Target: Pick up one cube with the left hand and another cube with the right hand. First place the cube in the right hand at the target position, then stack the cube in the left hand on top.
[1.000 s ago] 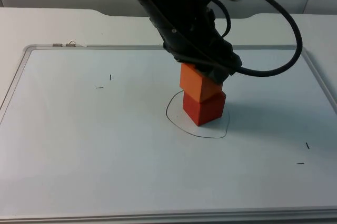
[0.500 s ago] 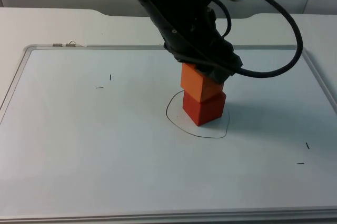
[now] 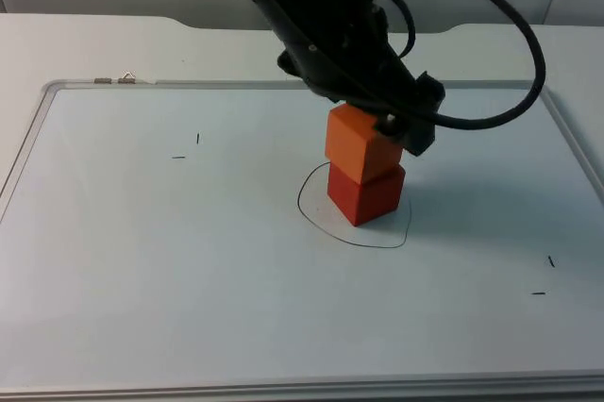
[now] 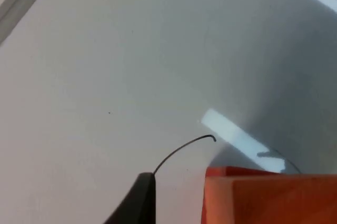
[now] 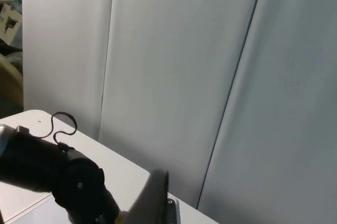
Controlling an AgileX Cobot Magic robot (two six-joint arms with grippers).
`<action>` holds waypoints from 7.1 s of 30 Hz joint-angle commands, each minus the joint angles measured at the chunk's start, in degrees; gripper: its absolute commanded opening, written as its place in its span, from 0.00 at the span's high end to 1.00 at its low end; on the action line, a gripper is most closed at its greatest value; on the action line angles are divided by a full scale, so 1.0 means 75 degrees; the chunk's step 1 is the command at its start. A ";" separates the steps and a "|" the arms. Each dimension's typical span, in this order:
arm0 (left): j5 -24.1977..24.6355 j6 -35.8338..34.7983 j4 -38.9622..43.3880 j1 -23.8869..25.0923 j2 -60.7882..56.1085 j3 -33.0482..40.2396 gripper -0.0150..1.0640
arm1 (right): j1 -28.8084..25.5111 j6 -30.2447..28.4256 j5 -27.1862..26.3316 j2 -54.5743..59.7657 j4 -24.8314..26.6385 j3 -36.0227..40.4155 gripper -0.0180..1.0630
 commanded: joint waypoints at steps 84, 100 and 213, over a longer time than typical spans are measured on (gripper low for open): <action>0.3556 -0.4412 0.3299 -0.0044 -1.6387 0.8474 0.01 | 0.0033 -0.0047 0.0189 -0.0018 0.0056 0.0022 0.16; 0.3556 -0.4351 0.3245 -0.0044 -1.6387 0.8474 0.01 | 0.0033 -0.0081 0.0228 -0.0018 0.0012 0.0022 0.16; 0.3570 -0.4607 0.3501 0.4995 -1.6387 0.8474 0.01 | 0.0054 0.1352 0.4868 -0.5460 0.0622 0.3697 0.01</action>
